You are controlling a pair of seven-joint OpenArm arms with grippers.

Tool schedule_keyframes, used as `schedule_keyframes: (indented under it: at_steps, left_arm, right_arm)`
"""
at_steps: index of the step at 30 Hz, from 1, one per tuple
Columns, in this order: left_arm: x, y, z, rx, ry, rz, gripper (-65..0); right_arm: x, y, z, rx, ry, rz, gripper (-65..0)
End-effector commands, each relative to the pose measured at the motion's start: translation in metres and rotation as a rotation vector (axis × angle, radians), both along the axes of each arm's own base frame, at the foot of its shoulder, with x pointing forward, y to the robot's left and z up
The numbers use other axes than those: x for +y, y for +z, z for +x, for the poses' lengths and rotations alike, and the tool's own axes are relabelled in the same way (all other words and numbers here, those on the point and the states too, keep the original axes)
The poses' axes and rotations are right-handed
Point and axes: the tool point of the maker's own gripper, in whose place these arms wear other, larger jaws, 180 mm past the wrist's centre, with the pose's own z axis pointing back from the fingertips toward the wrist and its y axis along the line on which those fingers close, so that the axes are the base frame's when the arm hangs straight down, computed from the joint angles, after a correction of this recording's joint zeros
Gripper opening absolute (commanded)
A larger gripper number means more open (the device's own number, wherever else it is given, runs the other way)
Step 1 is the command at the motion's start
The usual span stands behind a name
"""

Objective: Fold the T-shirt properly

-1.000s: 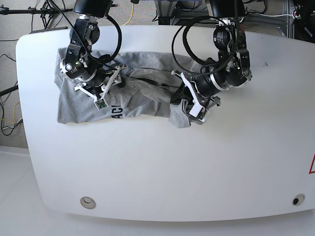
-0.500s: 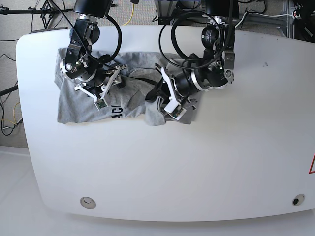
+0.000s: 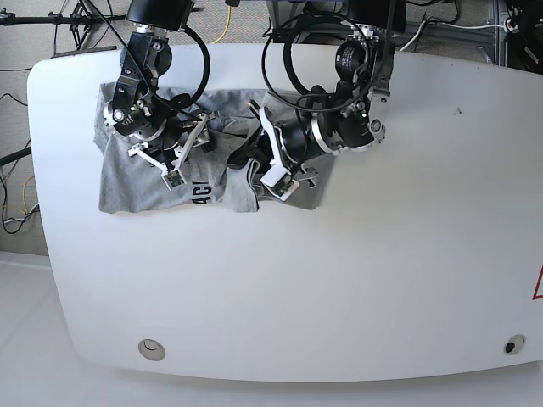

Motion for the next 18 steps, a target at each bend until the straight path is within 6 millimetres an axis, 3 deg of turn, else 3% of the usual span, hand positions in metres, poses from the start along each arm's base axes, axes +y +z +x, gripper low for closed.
schedule_keyframes:
  at_steps: [1,10,14,18]
  left_arm:
    - [-0.006,0.01,0.005,-0.018,-0.001,-0.047,-64.5]
    - [-0.007,0.005,0.004,-0.001,0.0,-0.054,-61.6]
    - [-0.007,0.01,0.007,-0.018,0.008,-0.072,-49.4]
    - [-0.007,0.015,0.008,-0.034,0.024,-0.106,-31.8]
  right_arm:
    - [-0.001,0.007,0.006,-0.025,0.005,-0.005,-31.9]
    - [-0.001,0.007,0.006,-0.026,0.005,-0.003,-31.9]
    - [-0.001,0.007,0.006,-0.026,0.005,-0.003,-31.9]
    - [-0.001,0.007,0.006,-0.026,0.005,-0.003,-31.9]
